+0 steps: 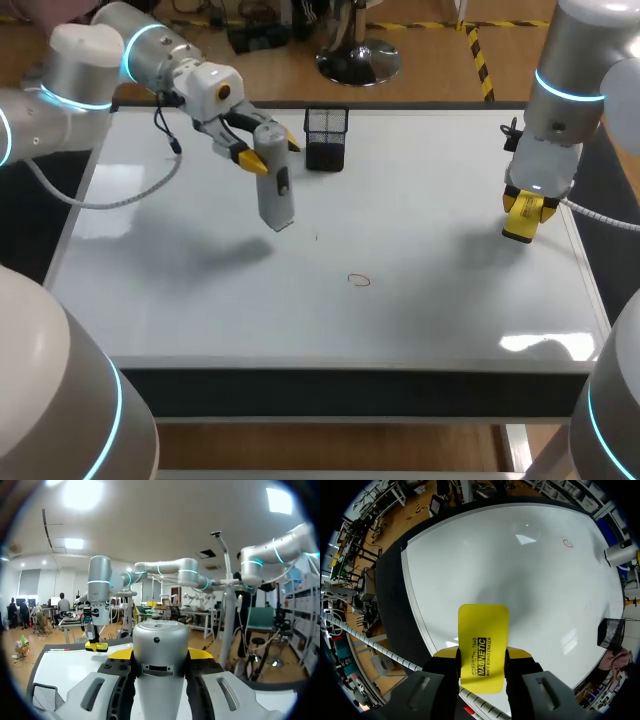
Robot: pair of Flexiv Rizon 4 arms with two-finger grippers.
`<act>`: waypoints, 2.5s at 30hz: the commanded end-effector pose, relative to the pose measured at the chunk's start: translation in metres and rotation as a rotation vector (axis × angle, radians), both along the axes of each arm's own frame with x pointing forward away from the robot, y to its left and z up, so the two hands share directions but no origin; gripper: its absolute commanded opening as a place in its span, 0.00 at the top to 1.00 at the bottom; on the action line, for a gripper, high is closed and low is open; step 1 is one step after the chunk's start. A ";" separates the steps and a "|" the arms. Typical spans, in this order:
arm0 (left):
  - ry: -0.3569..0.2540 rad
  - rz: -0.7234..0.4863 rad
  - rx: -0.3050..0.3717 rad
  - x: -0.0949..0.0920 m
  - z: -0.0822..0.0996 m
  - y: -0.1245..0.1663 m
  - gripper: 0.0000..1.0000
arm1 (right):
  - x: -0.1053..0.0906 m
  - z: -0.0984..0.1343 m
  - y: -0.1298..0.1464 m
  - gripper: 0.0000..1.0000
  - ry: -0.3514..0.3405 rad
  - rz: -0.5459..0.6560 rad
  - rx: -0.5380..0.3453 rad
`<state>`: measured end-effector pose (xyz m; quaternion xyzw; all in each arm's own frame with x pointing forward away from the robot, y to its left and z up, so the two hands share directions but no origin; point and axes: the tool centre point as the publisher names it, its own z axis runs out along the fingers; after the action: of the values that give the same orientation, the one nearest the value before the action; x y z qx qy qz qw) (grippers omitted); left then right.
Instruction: Pick up the inspection probe, press it on each red-marked spot on the whiteboard one by one, put down the probe, pick up the eraser, and wipe off all the red marks.
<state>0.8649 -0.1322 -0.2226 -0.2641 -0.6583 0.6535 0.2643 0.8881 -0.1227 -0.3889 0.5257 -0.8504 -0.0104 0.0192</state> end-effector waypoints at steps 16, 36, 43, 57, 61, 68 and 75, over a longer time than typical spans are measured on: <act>-0.017 0.074 0.015 0.018 0.003 0.054 1.00 | 0.000 0.001 -0.001 1.00 0.000 0.002 -0.002; -0.012 0.018 0.021 0.052 0.005 0.075 1.00 | 0.000 0.001 -0.001 1.00 0.000 0.002 -0.002; -0.012 0.018 0.021 0.052 0.005 0.075 1.00 | 0.000 0.001 -0.001 1.00 0.000 0.002 -0.002; -0.012 0.018 0.021 0.052 0.005 0.075 1.00 | -0.003 0.002 0.001 1.00 -0.009 0.015 -0.009; -0.012 0.018 0.021 0.052 0.005 0.075 1.00 | -0.018 0.008 0.012 1.00 -0.025 0.082 -0.064; -0.012 0.018 0.021 0.052 0.005 0.075 1.00 | -0.048 0.023 0.040 1.00 -0.029 0.138 -0.085; -0.012 0.018 0.021 0.052 0.005 0.075 1.00 | -0.071 0.030 0.084 1.00 -0.054 0.218 -0.078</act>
<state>0.9140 -0.0583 -0.2180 -0.2576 -0.6706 0.6476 0.2543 0.8280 -0.0496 -0.3631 0.6121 -0.7902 0.0199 0.0238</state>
